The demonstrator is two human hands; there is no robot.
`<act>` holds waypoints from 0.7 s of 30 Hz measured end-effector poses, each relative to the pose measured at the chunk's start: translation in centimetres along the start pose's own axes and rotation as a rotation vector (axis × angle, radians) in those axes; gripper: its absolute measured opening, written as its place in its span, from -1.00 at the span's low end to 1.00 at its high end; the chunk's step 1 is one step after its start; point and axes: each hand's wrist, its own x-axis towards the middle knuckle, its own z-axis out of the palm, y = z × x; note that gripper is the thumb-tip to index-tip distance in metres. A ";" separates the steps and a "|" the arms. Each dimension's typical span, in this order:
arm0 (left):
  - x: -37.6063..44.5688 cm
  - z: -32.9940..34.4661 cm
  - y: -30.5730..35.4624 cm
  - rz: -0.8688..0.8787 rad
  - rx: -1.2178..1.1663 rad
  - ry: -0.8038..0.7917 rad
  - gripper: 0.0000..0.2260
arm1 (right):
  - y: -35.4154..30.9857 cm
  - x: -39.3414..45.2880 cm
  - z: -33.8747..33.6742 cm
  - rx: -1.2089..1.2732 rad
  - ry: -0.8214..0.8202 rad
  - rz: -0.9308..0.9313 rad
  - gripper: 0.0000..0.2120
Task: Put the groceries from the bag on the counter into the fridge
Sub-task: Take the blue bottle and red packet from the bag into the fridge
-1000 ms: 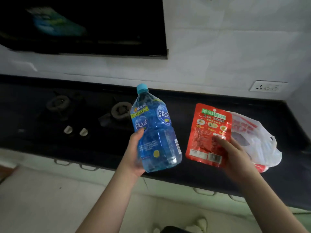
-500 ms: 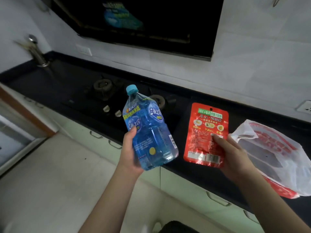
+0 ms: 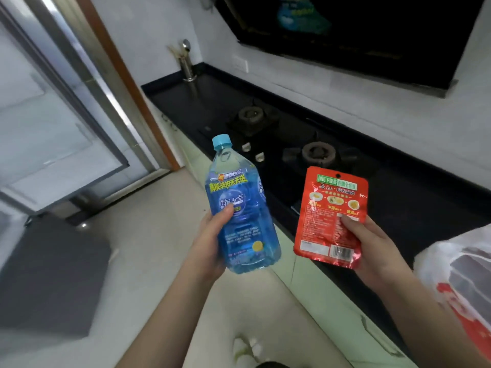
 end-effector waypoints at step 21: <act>-21.7 -23.4 6.4 0.387 -0.119 0.531 -0.46 | 15.3 -5.2 28.0 -0.349 -0.608 0.143 -0.72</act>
